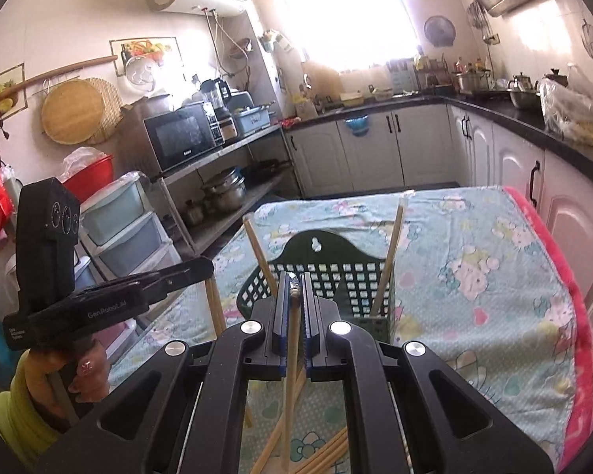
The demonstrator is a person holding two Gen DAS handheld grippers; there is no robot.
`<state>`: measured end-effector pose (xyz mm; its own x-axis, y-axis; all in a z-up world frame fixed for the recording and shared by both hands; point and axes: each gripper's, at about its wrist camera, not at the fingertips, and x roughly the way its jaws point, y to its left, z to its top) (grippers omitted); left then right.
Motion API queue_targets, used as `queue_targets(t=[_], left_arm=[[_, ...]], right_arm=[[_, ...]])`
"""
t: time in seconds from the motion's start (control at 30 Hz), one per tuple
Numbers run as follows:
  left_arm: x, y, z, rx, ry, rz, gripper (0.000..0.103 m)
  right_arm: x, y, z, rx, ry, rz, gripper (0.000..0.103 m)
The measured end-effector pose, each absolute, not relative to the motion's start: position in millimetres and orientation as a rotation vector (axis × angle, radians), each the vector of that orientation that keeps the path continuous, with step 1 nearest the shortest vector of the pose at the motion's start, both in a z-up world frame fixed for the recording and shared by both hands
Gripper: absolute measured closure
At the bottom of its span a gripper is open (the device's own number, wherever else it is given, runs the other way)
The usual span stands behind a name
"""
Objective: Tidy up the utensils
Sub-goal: 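Lift both held chopsticks upright and carry them over the green basket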
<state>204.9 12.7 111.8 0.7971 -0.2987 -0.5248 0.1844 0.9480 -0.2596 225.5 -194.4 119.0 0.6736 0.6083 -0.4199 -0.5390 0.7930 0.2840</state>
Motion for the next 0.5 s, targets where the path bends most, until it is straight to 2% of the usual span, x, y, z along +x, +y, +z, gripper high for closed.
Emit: queue_targets(t=[0.5], left_arm=[[209.2, 6.1, 149.7, -0.180, 0.514, -0.282, 0.102]], right_arm=[[229.5, -203.3, 152.8, 0.167, 0.422, 0.628, 0.097]])
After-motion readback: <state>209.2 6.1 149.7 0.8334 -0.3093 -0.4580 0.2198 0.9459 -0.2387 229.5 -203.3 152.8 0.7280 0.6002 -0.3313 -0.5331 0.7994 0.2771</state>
